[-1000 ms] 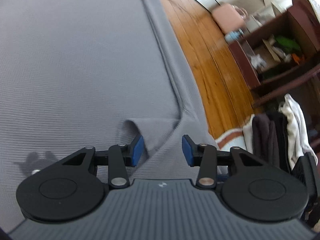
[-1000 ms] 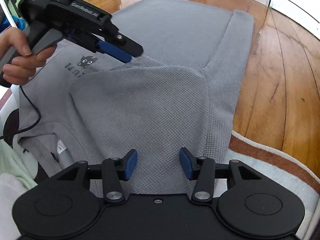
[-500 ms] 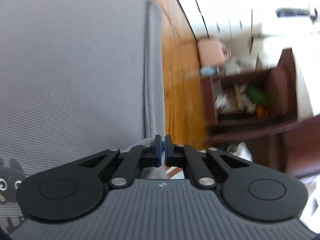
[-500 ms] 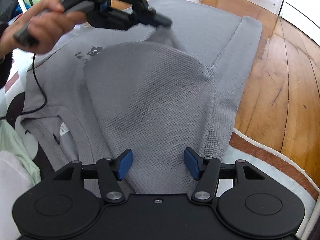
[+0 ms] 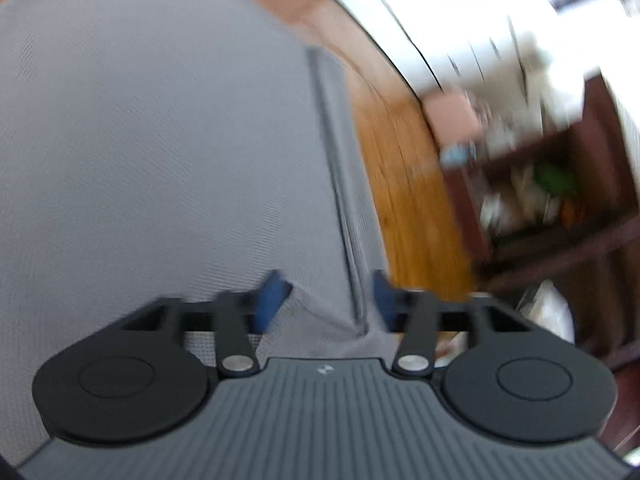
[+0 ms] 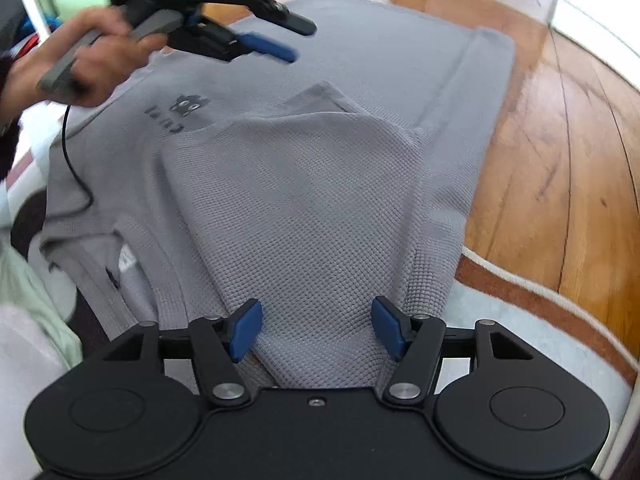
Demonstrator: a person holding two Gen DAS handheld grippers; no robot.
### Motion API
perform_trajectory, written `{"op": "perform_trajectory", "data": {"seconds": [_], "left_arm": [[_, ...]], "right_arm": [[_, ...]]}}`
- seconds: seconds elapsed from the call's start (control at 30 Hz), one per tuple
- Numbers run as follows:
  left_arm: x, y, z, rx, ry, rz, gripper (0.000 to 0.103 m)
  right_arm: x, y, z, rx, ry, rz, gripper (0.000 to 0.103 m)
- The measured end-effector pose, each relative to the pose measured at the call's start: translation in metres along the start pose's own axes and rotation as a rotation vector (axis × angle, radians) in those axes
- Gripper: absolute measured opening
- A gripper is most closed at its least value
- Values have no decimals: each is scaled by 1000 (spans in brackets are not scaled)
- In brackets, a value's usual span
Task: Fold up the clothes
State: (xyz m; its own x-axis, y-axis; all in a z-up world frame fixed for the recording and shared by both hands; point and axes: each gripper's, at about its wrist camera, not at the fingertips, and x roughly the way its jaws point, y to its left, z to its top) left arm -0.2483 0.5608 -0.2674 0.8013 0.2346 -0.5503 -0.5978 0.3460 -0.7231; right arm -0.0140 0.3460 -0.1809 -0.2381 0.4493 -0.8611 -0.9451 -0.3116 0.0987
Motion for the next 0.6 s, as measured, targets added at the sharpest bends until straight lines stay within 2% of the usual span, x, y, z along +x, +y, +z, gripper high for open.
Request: {"op": "perform_trajectory", "data": {"seconds": [0.07,0.13,0.2,0.23,0.27,0.37,0.47,0.6], "left_arm": [[12,-13,-6,120,37,61,64],[28,-17,-12,189,88,113,64],[34,-19,-17,238,76,118,57],[37,-21,-16,255,91,128,14],[40,-23,-15,265,108,153,4],[28,-29,-13,287,47,248,3],[16,-22,-10,234,13,302,3],[16,-9,-10,165,25,318,5]], "right_arm": [[-5,-10,10,79,-25,39,63],[-8,-25,25,130,-52,25,63],[-3,-36,39,139,-57,-26,63],[2,-41,44,133,-51,-38,63],[9,-44,48,130,-34,-44,63],[28,-47,45,101,23,-64,65],[27,-36,34,28,-23,-107,66],[21,-35,23,52,-33,-127,67]]}}
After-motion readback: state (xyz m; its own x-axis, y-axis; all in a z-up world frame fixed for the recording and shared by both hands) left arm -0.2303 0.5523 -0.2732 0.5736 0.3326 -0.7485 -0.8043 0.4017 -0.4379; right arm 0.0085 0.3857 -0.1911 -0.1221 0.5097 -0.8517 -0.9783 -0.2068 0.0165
